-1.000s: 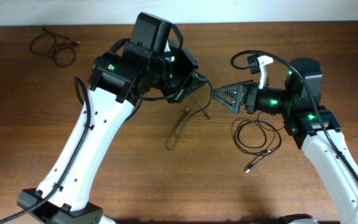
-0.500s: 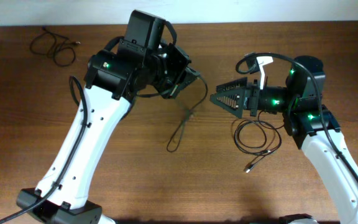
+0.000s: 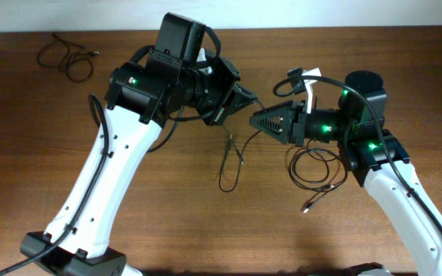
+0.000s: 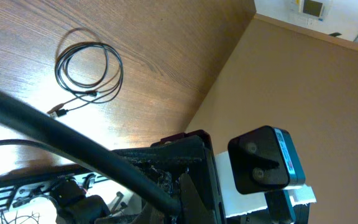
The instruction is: Untangle cables
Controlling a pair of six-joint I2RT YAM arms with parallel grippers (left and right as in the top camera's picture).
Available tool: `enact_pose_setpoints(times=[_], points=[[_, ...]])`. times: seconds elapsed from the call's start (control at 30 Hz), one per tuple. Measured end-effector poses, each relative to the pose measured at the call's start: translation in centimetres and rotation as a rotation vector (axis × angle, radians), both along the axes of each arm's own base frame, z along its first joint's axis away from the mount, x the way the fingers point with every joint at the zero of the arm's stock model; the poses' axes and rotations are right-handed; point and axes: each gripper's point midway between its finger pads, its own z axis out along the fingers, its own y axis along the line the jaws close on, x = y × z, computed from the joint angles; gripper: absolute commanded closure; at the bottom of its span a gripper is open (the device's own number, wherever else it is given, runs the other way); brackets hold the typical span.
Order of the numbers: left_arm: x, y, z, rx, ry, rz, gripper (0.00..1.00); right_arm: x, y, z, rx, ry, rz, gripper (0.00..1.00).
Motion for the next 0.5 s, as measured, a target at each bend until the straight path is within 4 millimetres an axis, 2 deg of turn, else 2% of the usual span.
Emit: enact_pose_setpoints(times=[0.1,0.37,0.5], points=[[0.0,0.0,0.0,0.0,0.0,0.0,1.0,0.0,0.0,-0.1,-0.002,0.004,-0.003,0.81],[0.5,0.6,0.1,-0.008,-0.002,0.015,1.0,0.0,0.0,-0.2,-0.005,0.015,-0.007,0.76],[1.0,1.2,0.2,-0.013,-0.001,0.03,1.0,0.3,-0.1,-0.5,-0.015,0.024,-0.024,0.78]])
